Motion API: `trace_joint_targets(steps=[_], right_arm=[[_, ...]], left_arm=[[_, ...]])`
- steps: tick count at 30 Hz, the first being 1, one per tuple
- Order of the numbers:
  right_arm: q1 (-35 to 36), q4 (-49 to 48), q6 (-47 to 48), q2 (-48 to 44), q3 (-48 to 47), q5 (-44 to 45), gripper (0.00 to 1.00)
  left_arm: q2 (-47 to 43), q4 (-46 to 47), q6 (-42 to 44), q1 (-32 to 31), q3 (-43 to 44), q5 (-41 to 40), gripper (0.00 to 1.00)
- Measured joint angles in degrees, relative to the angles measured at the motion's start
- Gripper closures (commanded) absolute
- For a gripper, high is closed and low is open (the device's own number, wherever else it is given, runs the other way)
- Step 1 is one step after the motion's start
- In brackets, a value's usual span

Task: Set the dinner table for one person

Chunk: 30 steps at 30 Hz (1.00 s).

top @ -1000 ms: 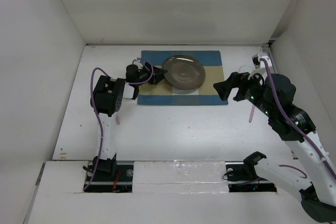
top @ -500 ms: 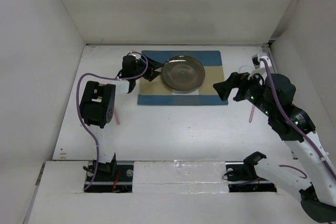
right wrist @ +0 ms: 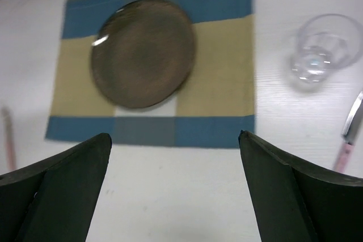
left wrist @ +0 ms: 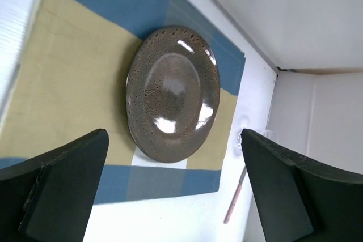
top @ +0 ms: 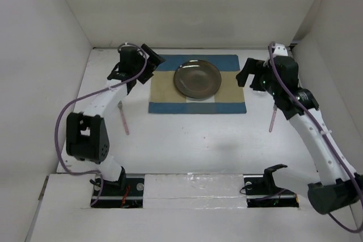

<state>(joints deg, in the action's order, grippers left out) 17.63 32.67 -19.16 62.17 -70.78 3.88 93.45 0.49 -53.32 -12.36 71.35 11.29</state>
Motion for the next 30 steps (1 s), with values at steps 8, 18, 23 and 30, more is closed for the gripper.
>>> trace_joint_targets(steps=[8,18,23,30], right_arm=[[-16.4,1.2,-0.5,15.4,-8.3,5.0,0.0],[-26.3,3.8,-1.0,33.6,-20.5,8.1,0.06],[-28.9,4.3,-1.4,39.9,-19.8,6.4,0.1],[-29.3,3.1,-1.7,43.9,-18.2,3.8,0.39]], left_arm=[[-22.1,-14.8,12.4,-0.6,0.8,-7.2,0.0],[-26.9,-26.4,27.0,0.9,-10.4,-10.6,0.0],[-30.4,-26.9,29.5,1.3,-14.9,-11.3,0.0],[-30.7,-26.1,30.7,1.4,-14.9,-11.8,0.0]])
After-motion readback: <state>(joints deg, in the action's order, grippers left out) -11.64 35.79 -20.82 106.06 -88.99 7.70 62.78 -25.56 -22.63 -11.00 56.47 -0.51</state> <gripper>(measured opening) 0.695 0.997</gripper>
